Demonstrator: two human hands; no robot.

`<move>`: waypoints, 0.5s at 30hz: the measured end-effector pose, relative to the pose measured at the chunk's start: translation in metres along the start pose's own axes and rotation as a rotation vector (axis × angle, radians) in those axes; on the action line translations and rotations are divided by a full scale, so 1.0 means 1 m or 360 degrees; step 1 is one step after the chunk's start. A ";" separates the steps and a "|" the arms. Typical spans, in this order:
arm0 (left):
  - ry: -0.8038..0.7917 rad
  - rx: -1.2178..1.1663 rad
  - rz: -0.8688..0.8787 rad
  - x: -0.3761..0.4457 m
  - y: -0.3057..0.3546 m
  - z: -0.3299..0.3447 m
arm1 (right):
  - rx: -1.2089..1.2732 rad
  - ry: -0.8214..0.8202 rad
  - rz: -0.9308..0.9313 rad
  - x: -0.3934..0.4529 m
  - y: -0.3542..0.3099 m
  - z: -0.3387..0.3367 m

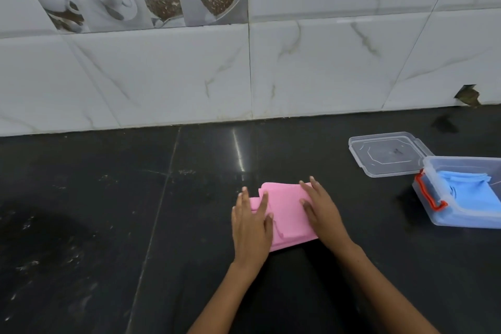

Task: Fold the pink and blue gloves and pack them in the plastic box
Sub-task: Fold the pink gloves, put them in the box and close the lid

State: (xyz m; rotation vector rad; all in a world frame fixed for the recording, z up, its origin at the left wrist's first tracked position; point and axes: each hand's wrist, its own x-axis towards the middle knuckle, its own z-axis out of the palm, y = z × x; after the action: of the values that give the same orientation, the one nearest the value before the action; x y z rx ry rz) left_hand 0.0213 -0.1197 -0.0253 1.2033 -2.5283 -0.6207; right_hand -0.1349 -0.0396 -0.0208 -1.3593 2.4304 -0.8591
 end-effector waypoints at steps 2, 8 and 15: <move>-0.0003 -0.0097 -0.0252 -0.005 -0.006 -0.010 | 0.0045 0.0016 0.0169 -0.005 0.010 -0.014; -0.0099 -0.0804 -0.0572 -0.007 -0.017 -0.025 | 0.0059 -0.0182 0.0303 -0.006 0.016 -0.031; -0.0009 -0.1245 -0.0788 -0.009 -0.021 -0.025 | 0.0207 -0.0136 0.0394 -0.005 0.013 -0.034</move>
State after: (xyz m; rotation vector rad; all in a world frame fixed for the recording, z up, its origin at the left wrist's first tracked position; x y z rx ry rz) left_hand 0.0513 -0.1309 -0.0138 1.4577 -1.6591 -1.5308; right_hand -0.1570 -0.0175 -0.0020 -1.0028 2.3674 -0.8598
